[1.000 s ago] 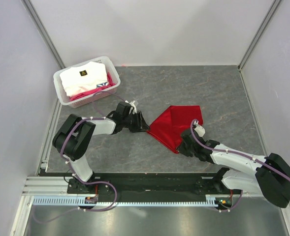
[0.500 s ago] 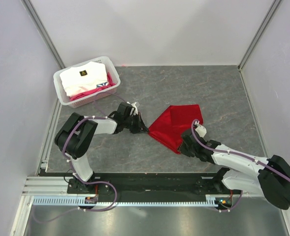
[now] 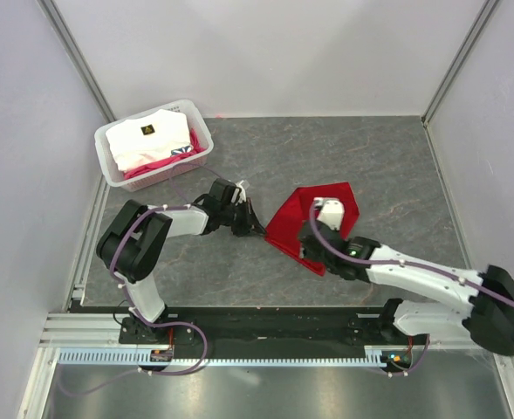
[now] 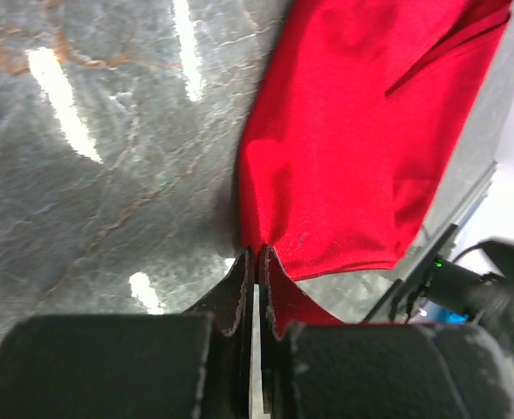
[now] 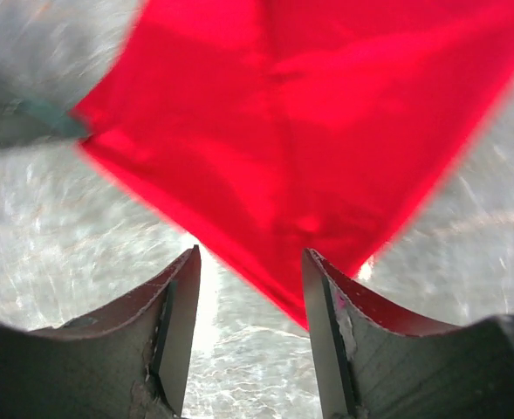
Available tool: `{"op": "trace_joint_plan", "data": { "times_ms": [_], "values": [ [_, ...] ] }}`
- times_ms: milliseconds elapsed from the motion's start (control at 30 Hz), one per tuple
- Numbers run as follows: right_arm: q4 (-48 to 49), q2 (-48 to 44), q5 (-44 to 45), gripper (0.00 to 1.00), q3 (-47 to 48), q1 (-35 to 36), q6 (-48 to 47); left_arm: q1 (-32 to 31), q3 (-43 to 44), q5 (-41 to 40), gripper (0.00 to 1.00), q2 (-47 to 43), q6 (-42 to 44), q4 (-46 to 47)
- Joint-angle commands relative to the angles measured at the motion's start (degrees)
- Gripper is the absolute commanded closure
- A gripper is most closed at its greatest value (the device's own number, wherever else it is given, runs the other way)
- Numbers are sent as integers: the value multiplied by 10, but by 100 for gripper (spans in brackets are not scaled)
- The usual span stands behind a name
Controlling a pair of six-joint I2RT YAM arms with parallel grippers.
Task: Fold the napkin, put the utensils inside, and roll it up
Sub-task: Roll the napkin with the utensil
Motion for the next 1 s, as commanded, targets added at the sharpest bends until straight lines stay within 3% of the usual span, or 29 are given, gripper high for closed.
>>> {"op": "trace_joint_plan", "data": {
  "times_ms": [0,133,333,967],
  "values": [
    [32,97,130,41,90,100,-102,0,24,32,98,-18,-27,-6],
    [47,213,179,39,172,151,-166,8,27,53,98,-14,-38,-6],
    [96,302,195,37,203,182,-208,17,25,57,98,-21,-37,-9],
    [172,422,289,36,203,188,-264,26,27,68,98,-19,-37,-14]
  ]
}}
